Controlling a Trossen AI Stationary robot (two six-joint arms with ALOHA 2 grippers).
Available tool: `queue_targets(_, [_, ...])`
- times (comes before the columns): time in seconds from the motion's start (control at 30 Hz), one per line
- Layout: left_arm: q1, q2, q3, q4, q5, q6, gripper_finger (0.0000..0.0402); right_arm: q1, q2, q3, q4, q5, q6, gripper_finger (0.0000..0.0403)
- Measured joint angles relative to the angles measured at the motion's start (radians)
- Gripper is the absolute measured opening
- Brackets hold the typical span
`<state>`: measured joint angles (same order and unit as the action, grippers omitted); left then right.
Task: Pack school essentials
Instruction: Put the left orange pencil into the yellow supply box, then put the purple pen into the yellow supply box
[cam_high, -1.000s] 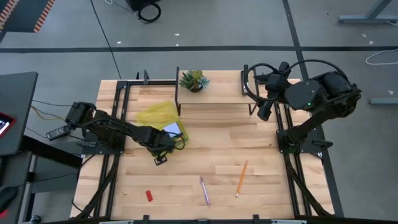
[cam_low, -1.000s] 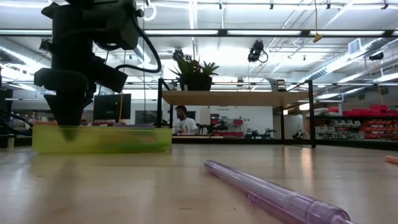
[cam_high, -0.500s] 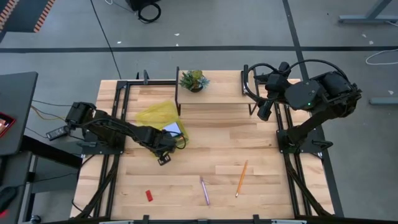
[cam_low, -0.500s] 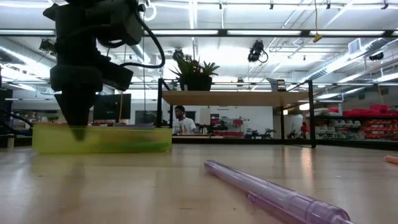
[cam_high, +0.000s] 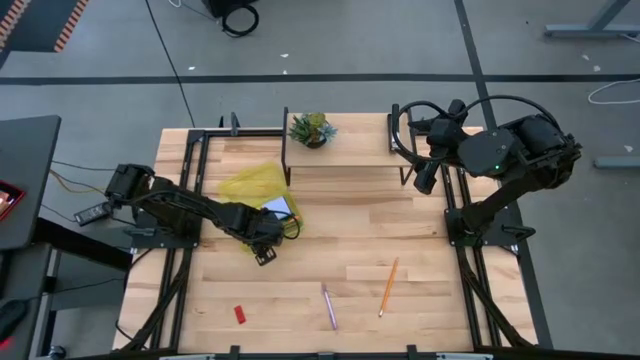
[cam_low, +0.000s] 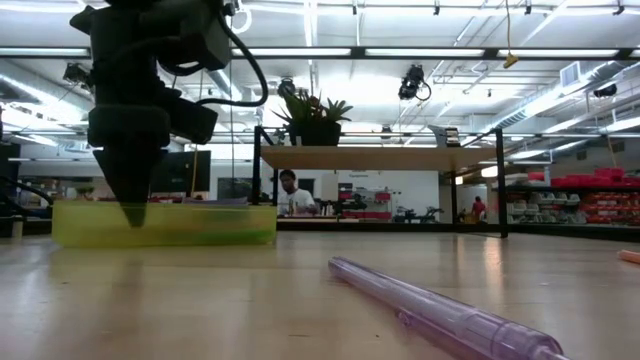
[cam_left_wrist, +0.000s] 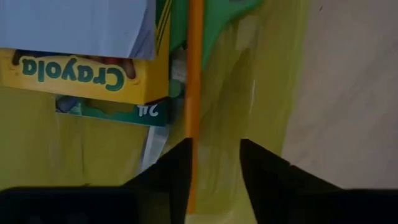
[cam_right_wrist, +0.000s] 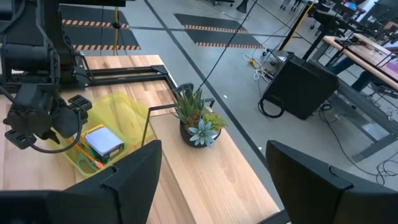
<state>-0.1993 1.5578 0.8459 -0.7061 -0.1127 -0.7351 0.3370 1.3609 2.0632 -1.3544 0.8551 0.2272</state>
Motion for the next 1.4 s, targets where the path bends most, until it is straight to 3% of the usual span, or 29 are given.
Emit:
queue_targets(0.17, [0.000, -0.025, 0.002, -0.005, 0.010, -0.009, 0.0181, 0.000, 0.000, 0.000, 0.000, 0.000, 0.000, 0.0293])
queue_targets(0.37, [-0.002, -0.084, 0.043, -0.056, -0.006, 0.038, 0.0186, 0.000, 0.000, 0.000, -0.010, 0.000, -0.004, 0.0293])
queue_targets(0.63, [-0.006, -0.181, 0.078, 0.002, -0.027, 0.043, 0.0159, 0.000, -0.008, -0.101, 0.005, 0.000, 0.025, 0.0293])
queue_targets(0.97, [-0.009, -0.249, 0.085, 0.363, -0.074, 0.206, 0.0105, 0.007, -0.007, -0.411, 0.214, -0.097, 0.194, 0.0293])
queue_targets(1.13, [-0.005, -0.281, 0.085, 0.398, -0.074, 0.217, 0.0079, 0.041, -0.007, -0.531, 0.364, -0.121, 0.295, 0.0293])
queue_targets(1.4, [0.002, -0.347, 0.084, 0.421, -0.069, 0.380, 0.0058, 0.101, -0.008, -0.636, 0.418, -0.096, 0.541, 0.0293])
